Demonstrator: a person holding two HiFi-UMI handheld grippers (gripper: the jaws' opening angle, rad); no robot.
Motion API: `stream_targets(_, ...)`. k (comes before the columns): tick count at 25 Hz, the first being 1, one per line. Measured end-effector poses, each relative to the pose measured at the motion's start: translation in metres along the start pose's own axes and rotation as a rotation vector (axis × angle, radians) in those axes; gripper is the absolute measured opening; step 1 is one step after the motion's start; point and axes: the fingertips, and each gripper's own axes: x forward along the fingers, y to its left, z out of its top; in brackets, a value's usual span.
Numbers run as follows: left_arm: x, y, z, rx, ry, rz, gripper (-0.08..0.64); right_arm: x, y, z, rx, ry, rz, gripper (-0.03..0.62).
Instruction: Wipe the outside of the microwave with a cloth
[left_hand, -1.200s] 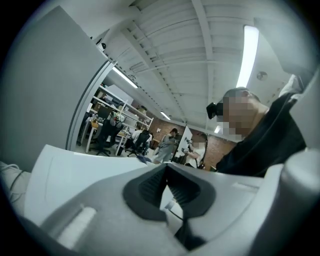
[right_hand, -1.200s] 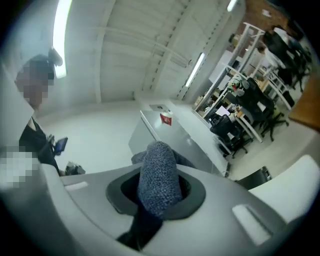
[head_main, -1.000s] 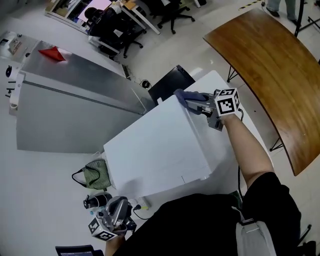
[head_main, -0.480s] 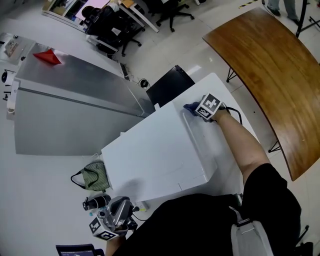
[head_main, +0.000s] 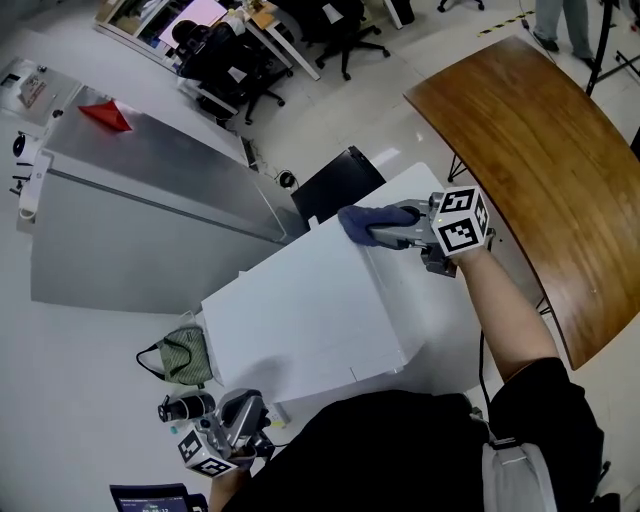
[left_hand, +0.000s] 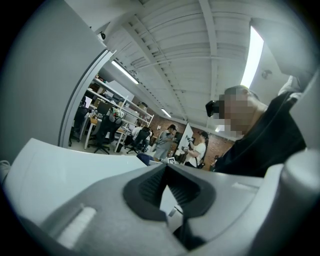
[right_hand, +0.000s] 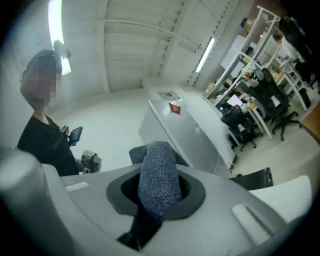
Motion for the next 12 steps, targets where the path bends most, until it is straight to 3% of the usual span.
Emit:
stream_targets(3, -0.002, 0.001, -0.003, -0.009, 0.004, 0.004, 0.003, 0.014, 0.007, -0.021, 0.018, 0.016, 0.056, 0.051)
stream_targets(6, -0.004, 0.0, -0.003, -0.015, 0.006, 0.007, 0.003, 0.009, -0.017, -0.052, 0.05, 0.074, -0.001, 0.051)
stream_targets(12, -0.003, -0.006, -0.006, -0.012, 0.02, 0.006, 0.003, -0.011, -0.085, -0.187, 0.01, 0.554, -0.246, 0.051)
